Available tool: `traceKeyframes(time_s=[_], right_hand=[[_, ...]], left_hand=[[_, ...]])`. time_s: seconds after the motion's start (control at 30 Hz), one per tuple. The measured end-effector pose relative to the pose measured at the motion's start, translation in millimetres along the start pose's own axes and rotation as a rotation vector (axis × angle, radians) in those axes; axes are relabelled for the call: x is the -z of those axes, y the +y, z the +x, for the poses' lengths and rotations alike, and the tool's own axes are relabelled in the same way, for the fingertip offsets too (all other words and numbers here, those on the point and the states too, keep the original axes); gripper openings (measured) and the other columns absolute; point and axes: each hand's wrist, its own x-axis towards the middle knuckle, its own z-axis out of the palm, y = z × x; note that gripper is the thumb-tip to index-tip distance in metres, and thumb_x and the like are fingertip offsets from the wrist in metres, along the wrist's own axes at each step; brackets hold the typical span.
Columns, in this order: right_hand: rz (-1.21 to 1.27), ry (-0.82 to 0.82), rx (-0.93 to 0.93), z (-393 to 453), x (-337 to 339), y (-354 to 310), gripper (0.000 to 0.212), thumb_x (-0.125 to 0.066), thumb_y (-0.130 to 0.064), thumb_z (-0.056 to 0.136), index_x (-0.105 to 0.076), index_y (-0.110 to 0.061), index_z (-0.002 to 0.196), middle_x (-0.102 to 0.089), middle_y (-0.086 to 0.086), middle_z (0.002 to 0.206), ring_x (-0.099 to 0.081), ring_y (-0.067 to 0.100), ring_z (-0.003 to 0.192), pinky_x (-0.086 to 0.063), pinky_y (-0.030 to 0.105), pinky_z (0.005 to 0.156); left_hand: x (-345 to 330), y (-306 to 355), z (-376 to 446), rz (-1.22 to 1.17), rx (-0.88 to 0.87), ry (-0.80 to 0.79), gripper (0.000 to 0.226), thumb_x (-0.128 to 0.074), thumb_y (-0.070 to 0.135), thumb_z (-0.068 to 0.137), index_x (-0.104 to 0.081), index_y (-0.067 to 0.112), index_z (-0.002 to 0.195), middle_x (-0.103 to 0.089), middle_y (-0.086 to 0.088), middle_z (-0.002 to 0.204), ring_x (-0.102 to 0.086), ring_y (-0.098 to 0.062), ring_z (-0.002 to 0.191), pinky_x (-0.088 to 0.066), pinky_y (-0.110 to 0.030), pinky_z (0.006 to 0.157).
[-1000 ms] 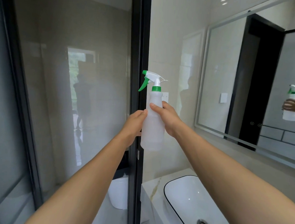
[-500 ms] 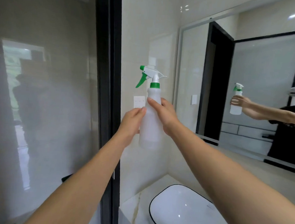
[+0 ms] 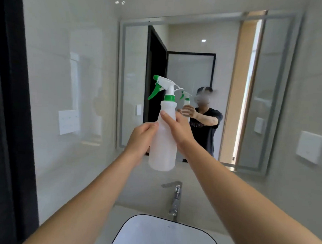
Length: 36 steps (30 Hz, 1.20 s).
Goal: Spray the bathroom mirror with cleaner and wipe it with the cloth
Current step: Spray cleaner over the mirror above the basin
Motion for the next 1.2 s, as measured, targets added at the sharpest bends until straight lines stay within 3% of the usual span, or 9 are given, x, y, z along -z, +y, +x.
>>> traceKeyframes(time_s=[0.2, 0.33, 0.5, 0.57, 0.63, 0.77, 0.9, 1.03, 1.2], right_hand=[[-0.124, 0.141, 0.055, 5.8, 73.4, -0.2, 0.034, -0.066, -0.045, 0.09, -0.066, -0.018, 0.111, -0.071, 0.008, 0.104, -0.071, 0.027, 0.094, -0.06, 0.045, 0.082], [-0.188, 0.206, 0.102, 13.1, 113.5, -3.8, 0.032, -0.065, -0.047, 0.089, -0.066, -0.021, 0.107, -0.073, 0.001, 0.096, -0.073, 0.017, 0.084, -0.059, 0.034, 0.069], [-0.216, 0.204, 0.171, 30.0, 139.6, -1.6, 0.03, -0.063, -0.049, 0.088, -0.068, -0.025, 0.106, -0.074, -0.001, 0.098, -0.073, 0.018, 0.087, -0.062, 0.043, 0.08], [-0.194, 0.199, 0.186, 36.0, 143.9, 2.1, 0.029, -0.063, -0.049, 0.089, -0.068, -0.026, 0.107, -0.075, -0.001, 0.099, -0.074, 0.019, 0.088, -0.062, 0.044, 0.08], [-0.171, 0.183, 0.189, 40.8, 145.8, 5.5, 0.032, -0.063, -0.05, 0.089, -0.067, -0.027, 0.11, -0.074, 0.0, 0.101, -0.074, 0.02, 0.088, -0.062, 0.043, 0.079], [-0.155, 0.131, 0.173, 51.4, 143.5, 13.8, 0.035, -0.063, -0.053, 0.086, -0.066, -0.027, 0.11, -0.075, 0.0, 0.099, -0.074, 0.019, 0.086, -0.063, 0.037, 0.073], [-0.154, 0.074, 0.153, 57.5, 138.9, 26.5, 0.037, -0.064, -0.054, 0.085, -0.067, -0.028, 0.11, -0.075, 0.002, 0.101, -0.074, 0.022, 0.088, -0.062, 0.036, 0.074], [-0.16, 0.034, 0.107, 62.9, 132.3, 34.7, 0.038, -0.064, -0.056, 0.084, -0.068, -0.029, 0.11, -0.074, 0.004, 0.104, -0.073, 0.025, 0.092, -0.062, 0.041, 0.081], [-0.168, 0.02, 0.089, 72.4, 125.2, 40.4, 0.039, -0.066, -0.058, 0.081, -0.069, -0.032, 0.11, -0.073, 0.007, 0.107, -0.073, 0.026, 0.094, -0.061, 0.04, 0.081]], left_hand=[[-73.0, -5.6, 27.9, -0.102, -0.025, -0.173, 0.027, -0.051, 0.039, 0.101, -0.068, 0.023, 0.113, -0.073, 0.001, 0.111, -0.069, -0.018, 0.104, -0.054, -0.051, 0.096], [-111.2, -2.9, 41.3, -0.128, -0.049, -0.264, 0.028, -0.05, 0.039, 0.102, -0.067, 0.019, 0.113, -0.07, -0.002, 0.114, -0.068, -0.02, 0.107, -0.054, -0.05, 0.096], [-128.0, -6.1, 64.4, -0.069, -0.135, -0.354, 0.03, -0.048, 0.038, 0.102, -0.067, 0.019, 0.114, -0.072, 0.0, 0.112, -0.069, -0.01, 0.099, -0.061, -0.031, 0.079], [-123.3, -6.1, 74.2, -0.012, -0.175, -0.32, 0.034, -0.046, 0.039, 0.103, -0.07, 0.016, 0.108, -0.074, -0.002, 0.106, -0.07, -0.013, 0.096, -0.059, -0.035, 0.081], [-115.8, 0.4, 90.1, 0.046, -0.236, -0.177, 0.036, -0.046, 0.039, 0.103, -0.071, 0.014, 0.098, -0.073, -0.004, 0.095, -0.069, -0.017, 0.09, -0.056, -0.036, 0.08], [-98.9, 26.0, 133.9, 0.019, -0.334, -0.025, 0.03, -0.047, 0.04, 0.102, -0.067, 0.025, 0.084, -0.064, 0.01, 0.074, -0.058, 0.004, 0.062, -0.043, -0.02, 0.063], [-92.0, 39.3, 166.4, -0.019, -0.37, -0.102, 0.026, -0.052, 0.038, 0.1, -0.069, 0.018, 0.095, -0.065, 0.009, 0.072, -0.056, -0.002, 0.061, -0.044, -0.018, 0.057], [-93.9, 38.0, 183.0, -0.105, -0.37, -0.17, 0.026, -0.054, 0.029, 0.1, -0.068, 0.007, 0.102, -0.064, -0.003, 0.082, -0.055, -0.012, 0.069, -0.044, -0.022, 0.061], [-97.6, 29.6, 197.3, -0.102, -0.42, -0.187, 0.021, -0.055, 0.019, 0.101, -0.067, 0.002, 0.104, -0.063, 0.001, 0.077, -0.055, -0.002, 0.059, -0.043, -0.017, 0.055]])
